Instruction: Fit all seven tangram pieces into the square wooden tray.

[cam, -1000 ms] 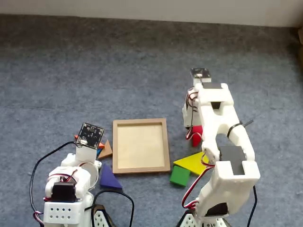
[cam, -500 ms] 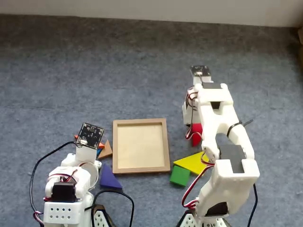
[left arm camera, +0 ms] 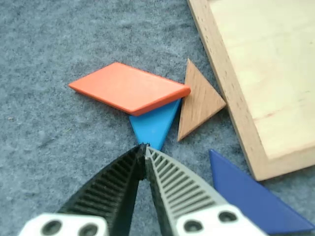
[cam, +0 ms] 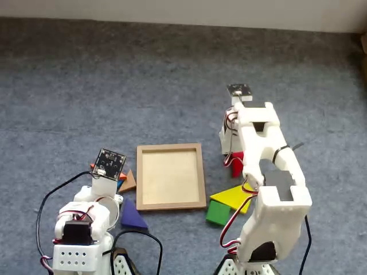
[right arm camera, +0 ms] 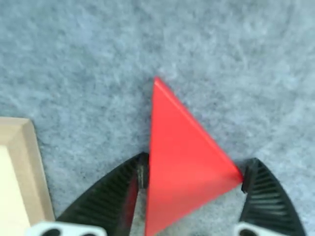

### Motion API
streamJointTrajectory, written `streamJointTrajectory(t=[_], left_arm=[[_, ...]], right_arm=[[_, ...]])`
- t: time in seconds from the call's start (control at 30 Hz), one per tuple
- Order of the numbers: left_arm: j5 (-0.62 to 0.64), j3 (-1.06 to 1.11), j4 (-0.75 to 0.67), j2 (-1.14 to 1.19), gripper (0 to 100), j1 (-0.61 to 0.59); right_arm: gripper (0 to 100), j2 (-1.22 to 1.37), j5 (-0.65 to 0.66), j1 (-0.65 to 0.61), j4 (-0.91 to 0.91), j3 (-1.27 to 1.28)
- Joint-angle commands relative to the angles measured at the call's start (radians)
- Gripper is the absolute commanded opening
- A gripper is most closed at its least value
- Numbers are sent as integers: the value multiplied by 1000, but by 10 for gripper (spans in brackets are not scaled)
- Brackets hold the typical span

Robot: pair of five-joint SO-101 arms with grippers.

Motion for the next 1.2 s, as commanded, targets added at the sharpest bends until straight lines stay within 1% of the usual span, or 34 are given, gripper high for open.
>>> streamJointTrajectory(t=[0.0,0.1,0.23,0.33,0.5,0.67,0.83,0.9,1.03,1.07,1.17], left_arm=[[-8,21,5,-31,7,-8],[-8,21,5,-31,7,-8],[-8,21,5,-31,7,-8],[-8,21,5,-31,7,-8],[-8,21,5,-31,7,-8],[-8,21,5,-31,7,-8],[-8,21,5,-31,7,-8],[-8,21,5,-31,7,-8],[-8,21,5,-31,7,-8],[-8,21,5,-31,7,-8],[-8,21,5,-31,7,-8]], right_arm=[[261,-8,5,-8,15,-30],[219,-12,5,-8,16,-30],[214,-88,5,-12,16,-21],[213,-188,6,-15,15,50],[213,-346,11,-76,-30,188],[213,-475,11,-133,-35,278],[218,-495,11,-94,-36,286],[248,-458,11,-77,-36,285],[387,-334,11,-56,-45,271],[408,-298,11,-56,-58,249],[409,-200,11,-53,-64,179]])
